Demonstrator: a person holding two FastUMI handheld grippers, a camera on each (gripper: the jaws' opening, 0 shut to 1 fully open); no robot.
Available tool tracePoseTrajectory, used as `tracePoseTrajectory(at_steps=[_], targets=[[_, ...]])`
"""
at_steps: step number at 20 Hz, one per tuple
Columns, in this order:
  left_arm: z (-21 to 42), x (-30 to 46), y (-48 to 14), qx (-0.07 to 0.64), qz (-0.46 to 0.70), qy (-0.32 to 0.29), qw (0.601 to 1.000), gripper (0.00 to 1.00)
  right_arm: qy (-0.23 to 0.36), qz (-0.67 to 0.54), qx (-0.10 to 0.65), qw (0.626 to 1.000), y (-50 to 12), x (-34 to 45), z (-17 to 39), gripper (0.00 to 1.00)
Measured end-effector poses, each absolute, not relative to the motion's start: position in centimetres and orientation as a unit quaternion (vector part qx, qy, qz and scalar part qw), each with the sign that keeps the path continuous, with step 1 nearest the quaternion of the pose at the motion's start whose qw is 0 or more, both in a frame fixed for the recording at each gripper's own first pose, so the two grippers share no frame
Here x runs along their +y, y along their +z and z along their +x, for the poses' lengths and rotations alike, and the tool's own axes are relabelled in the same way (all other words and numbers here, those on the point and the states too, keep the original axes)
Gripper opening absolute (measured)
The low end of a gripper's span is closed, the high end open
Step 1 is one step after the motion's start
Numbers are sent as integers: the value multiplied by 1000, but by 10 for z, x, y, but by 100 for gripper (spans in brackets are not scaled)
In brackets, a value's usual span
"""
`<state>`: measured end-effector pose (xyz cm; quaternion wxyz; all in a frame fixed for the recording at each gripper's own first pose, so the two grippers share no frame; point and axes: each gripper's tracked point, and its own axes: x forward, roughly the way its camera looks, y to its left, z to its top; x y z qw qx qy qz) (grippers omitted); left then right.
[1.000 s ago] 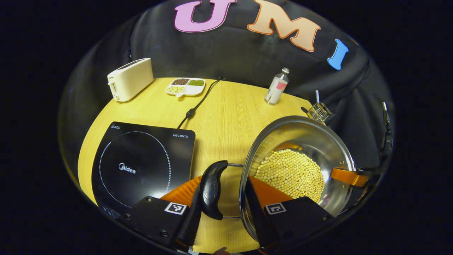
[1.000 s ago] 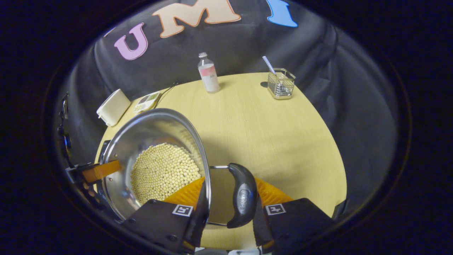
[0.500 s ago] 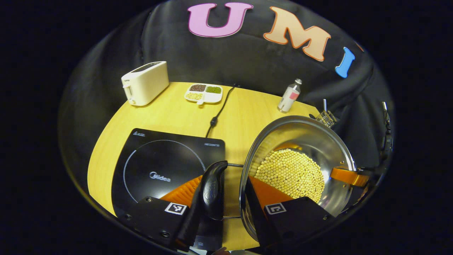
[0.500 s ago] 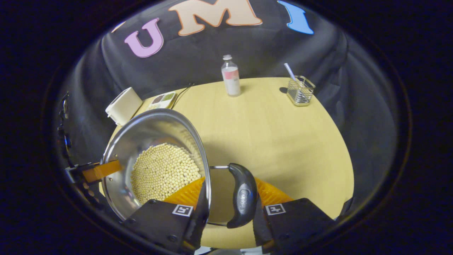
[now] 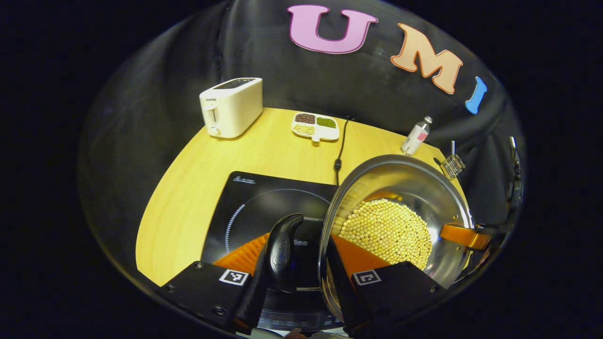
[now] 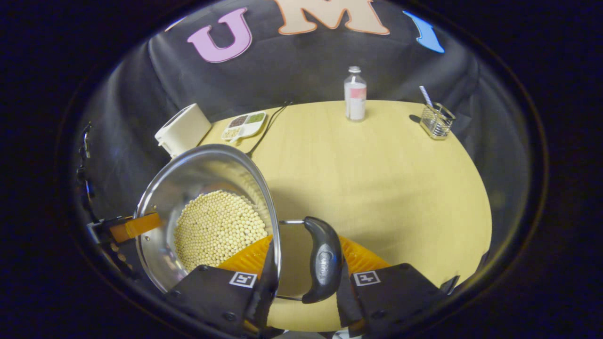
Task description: First push the handle of the pot to place it horizontally, then grasp the pot with both hands and set it on the induction cooktop.
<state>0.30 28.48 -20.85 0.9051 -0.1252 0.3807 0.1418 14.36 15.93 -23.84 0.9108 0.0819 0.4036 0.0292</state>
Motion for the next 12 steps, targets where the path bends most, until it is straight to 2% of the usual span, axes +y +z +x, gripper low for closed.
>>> tracePoseTrajectory(at_steps=[12], targets=[[-21,383,-220,391,-120,162,898,68,43,84,423,901,-258,265,160,54]])
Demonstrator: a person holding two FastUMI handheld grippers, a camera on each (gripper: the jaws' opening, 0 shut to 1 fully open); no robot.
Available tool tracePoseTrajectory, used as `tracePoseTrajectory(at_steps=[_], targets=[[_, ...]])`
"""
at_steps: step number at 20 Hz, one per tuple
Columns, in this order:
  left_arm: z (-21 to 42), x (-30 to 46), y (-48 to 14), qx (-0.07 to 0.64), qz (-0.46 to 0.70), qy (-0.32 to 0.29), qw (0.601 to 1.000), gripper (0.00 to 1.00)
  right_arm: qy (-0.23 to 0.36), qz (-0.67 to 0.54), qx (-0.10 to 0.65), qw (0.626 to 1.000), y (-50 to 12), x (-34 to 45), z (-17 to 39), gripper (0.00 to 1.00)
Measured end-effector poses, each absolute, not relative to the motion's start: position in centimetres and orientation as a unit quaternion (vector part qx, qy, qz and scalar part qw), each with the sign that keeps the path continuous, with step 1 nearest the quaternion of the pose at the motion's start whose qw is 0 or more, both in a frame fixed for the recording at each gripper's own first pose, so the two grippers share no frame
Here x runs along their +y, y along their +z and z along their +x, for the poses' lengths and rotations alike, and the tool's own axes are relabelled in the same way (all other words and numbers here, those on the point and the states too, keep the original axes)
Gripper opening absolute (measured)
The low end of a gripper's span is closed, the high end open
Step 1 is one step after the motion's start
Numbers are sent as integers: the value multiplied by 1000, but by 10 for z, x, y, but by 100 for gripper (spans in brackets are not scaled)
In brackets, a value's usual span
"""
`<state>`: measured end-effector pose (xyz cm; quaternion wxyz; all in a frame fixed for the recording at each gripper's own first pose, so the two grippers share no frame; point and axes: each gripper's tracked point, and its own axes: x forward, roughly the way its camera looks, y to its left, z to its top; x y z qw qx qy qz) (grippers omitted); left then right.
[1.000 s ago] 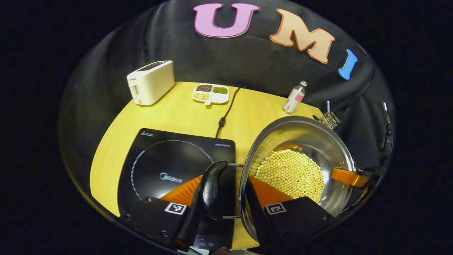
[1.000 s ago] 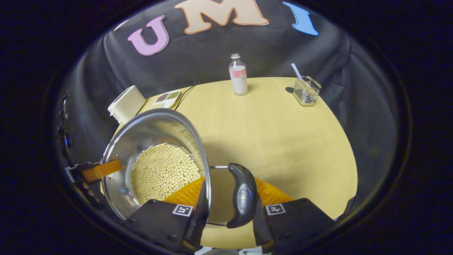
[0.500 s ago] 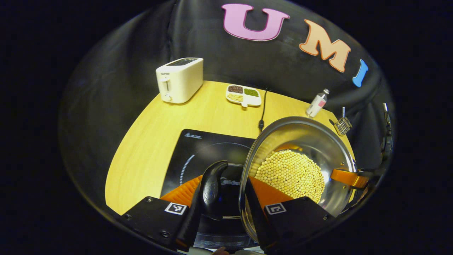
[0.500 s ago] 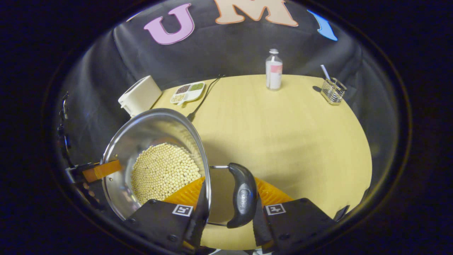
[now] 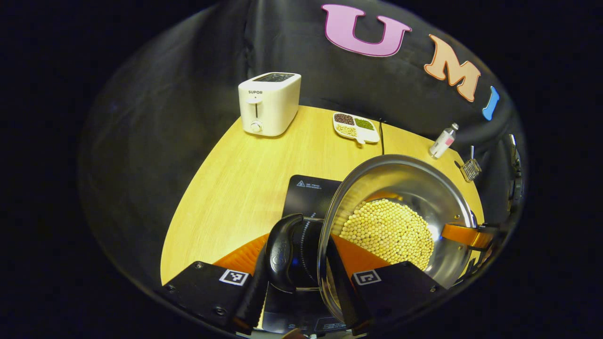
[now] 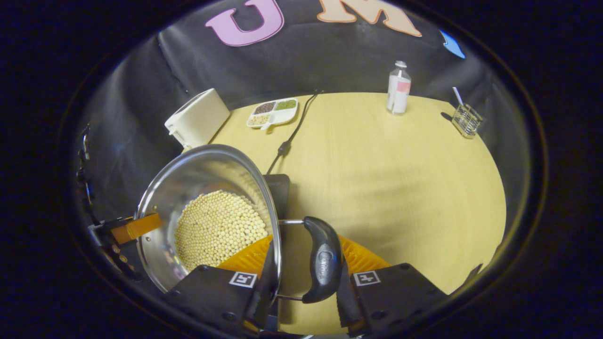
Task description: First push the handle of the pot to place it horizontally, then grasp the pot with both hands and set it on the induction cooktop.
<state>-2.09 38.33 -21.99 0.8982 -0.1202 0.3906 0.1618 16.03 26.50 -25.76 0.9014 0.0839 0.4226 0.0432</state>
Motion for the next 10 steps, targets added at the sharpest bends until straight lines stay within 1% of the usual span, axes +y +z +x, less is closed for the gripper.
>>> tracePoseTrajectory(at_steps=[2,3,6,7,8,9,10], targets=[[-21,389,-223,393,-117,162,897,66,42,87,425,900,-261,272,161,54],[-20,391,-225,394,-116,161,897,66,41,88,427,899,-262,274,162,59],[-19,397,-231,398,-118,160,896,66,37,90,430,898,-268,280,163,59],[-19,399,-233,399,-119,159,895,67,36,91,431,897,-269,282,162,59],[-19,400,-235,399,-120,158,895,66,35,91,432,897,-271,285,163,59],[-20,402,-237,399,-121,158,895,68,35,91,432,897,-272,286,163,59],[-20,404,-239,397,-122,156,896,67,35,91,432,896,-273,288,163,54]])
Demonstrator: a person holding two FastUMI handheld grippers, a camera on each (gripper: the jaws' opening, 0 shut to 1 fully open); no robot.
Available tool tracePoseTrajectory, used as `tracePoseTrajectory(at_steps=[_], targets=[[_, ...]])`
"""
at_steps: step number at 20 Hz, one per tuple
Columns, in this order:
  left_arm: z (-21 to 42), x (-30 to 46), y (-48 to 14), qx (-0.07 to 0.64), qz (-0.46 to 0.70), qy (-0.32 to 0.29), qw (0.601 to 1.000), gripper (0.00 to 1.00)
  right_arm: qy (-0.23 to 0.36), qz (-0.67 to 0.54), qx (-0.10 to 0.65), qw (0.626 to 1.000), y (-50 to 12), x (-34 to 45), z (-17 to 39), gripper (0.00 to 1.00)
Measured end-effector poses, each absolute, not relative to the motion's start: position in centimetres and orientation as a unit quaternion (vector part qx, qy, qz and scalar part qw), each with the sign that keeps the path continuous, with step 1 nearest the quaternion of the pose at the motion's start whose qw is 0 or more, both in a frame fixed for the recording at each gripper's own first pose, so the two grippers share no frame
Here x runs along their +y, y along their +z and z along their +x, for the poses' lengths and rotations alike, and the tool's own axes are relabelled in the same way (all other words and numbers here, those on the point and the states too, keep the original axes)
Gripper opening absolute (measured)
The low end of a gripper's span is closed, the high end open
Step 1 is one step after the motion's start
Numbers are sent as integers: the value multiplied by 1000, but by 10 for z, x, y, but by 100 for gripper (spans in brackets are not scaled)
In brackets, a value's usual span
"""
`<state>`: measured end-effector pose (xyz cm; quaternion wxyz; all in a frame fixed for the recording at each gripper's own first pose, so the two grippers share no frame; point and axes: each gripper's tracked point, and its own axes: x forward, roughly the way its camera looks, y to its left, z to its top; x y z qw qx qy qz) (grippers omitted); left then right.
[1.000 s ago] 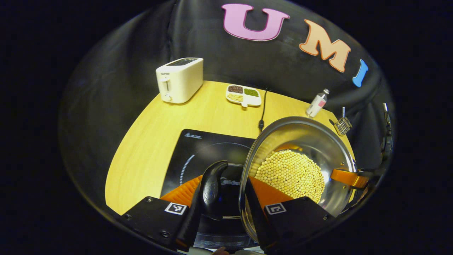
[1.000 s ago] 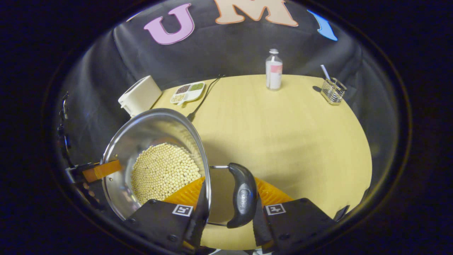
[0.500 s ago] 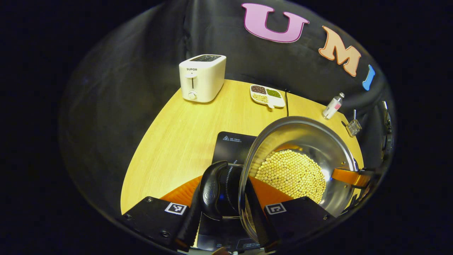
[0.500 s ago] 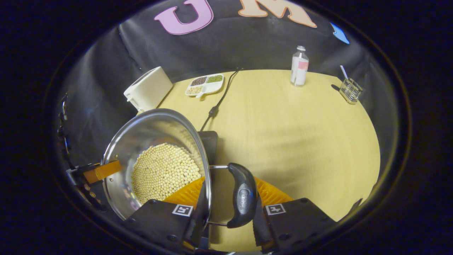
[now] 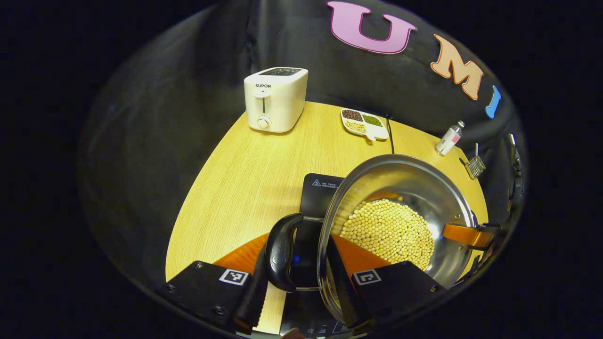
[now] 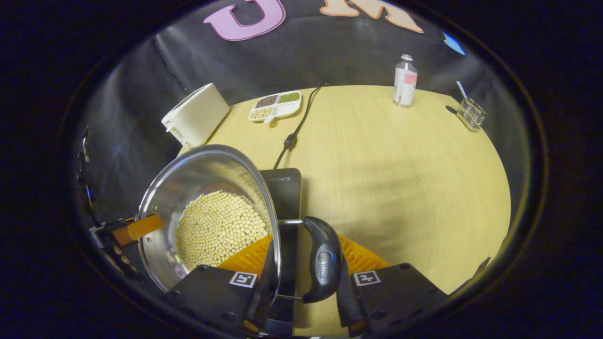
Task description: First push the handle of the pot to place it horizontally, then grasp the pot with both hands and set it on the induction cooktop.
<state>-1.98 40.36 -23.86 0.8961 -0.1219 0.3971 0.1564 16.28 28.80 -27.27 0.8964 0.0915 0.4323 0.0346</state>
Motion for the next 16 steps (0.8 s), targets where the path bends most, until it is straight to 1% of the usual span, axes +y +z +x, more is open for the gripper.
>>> tracePoseTrajectory(at_steps=[1,2,4,5,6,7,8,9,10,11,12,13,14,15,16], targets=[[-19,405,-240,394,-124,155,898,67,34,93,430,897,-273,289,164,59],[-20,406,-239,390,-127,153,899,66,33,94,430,897,-273,290,164,59],[-16,407,-239,386,-120,148,903,66,30,99,430,897,-273,289,166,59],[-16,407,-238,386,-117,145,903,66,30,101,430,897,-274,289,165,54],[-15,407,-238,385,-116,142,904,68,29,105,429,897,-274,290,164,59],[-15,408,-238,383,-115,140,906,66,29,107,430,896,-275,290,164,54],[-14,408,-238,383,-115,140,906,66,30,107,432,895,-276,291,163,55],[-15,409,-239,383,-116,141,906,66,30,107,432,895,-274,291,164,57],[-14,409,-238,380,-118,143,906,67,31,106,433,894,-275,290,165,57],[-14,409,-239,382,-118,144,905,69,32,106,432,895,-275,291,166,58],[-16,409,-239,383,-117,146,904,67,33,106,433,895,-275,291,168,63],[-15,409,-238,384,-116,145,905,67,33,107,433,894,-275,291,167,58],[-16,409,-239,386,-117,145,904,67,33,107,432,895,-275,291,167,58],[-16,410,-238,385,-115,143,905,70,32,106,432,895,-276,291,167,58],[-16,409,-239,387,-114,142,904,69,32,107,433,894,-275,291,167,58]])
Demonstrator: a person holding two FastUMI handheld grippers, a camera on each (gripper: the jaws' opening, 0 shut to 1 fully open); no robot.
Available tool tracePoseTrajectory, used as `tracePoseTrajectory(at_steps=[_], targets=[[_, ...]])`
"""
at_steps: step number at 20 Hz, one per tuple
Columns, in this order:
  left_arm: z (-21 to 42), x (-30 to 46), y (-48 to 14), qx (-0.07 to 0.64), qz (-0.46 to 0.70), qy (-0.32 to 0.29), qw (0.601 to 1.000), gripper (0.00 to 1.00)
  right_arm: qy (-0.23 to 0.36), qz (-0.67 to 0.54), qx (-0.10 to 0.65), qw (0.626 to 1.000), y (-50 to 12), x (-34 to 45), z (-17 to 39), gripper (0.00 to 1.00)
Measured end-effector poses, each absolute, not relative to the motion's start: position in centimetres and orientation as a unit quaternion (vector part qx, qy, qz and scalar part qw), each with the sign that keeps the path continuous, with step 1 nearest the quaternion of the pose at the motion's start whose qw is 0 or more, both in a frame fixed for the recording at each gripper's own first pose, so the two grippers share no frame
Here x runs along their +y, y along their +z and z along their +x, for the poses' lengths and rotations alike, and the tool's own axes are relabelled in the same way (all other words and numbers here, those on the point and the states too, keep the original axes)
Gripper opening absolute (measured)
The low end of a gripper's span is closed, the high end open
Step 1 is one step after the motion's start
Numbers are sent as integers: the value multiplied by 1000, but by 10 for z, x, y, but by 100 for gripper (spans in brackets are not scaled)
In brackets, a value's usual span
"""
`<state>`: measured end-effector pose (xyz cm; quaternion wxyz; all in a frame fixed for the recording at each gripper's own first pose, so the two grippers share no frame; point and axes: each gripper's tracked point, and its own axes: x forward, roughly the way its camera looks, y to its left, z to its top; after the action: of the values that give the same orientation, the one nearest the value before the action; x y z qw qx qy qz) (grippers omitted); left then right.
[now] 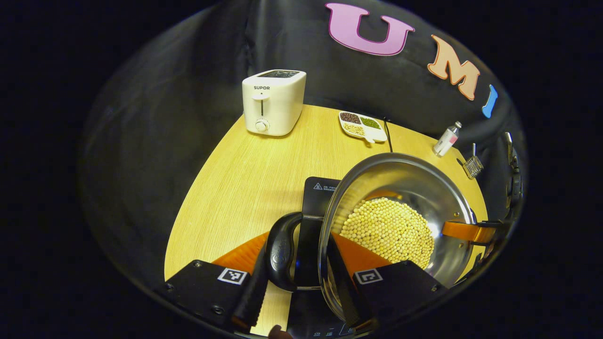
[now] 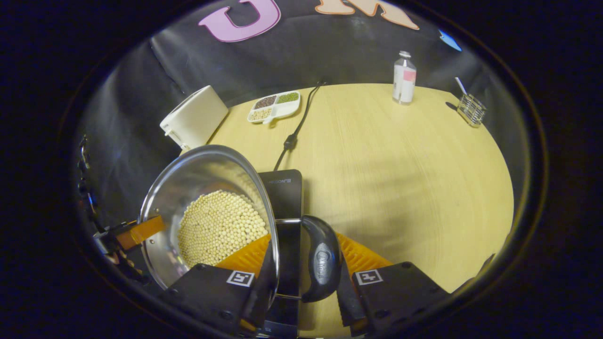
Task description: First push the handle of the pot to place it horizontally, then grasp the pot with both hands and set it on the induction cooktop.
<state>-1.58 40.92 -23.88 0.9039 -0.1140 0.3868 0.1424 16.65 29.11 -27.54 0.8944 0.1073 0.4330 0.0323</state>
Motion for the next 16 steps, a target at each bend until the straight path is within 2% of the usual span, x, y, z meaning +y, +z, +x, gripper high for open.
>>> tracePoseTrajectory(at_steps=[3,5,6,7,9,11,12,13,14,15,16], targets=[[-17,410,-240,392,-103,141,903,71,33,114,435,893,-274,292,166,60],[-19,407,-243,399,-86,137,902,75,39,119,433,893,-274,296,169,58],[-21,407,-244,401,-77,137,902,76,44,119,435,891,-274,300,166,71],[-20,407,-244,401,-67,138,903,84,44,114,434,893,-274,299,165,78],[-16,411,-242,393,-47,143,907,87,42,108,434,893,-277,297,166,80],[-14,413,-238,384,-40,147,911,88,40,103,435,894,-282,296,167,100],[-14,414,-238,383,-36,150,911,88,40,104,435,894,-278,296,166,94],[-15,415,-237,383,-33,151,911,88,40,107,434,893,-277,297,166,100],[-15,416,-235,380,-31,152,912,88,39,109,432,894,-276,296,167,94],[-13,417,-232,373,-31,153,914,88,39,110,430,895,-275,295,167,100],[-12,416,-231,369,-30,152,916,89,38,112,429,896,-273,294,168,100]])
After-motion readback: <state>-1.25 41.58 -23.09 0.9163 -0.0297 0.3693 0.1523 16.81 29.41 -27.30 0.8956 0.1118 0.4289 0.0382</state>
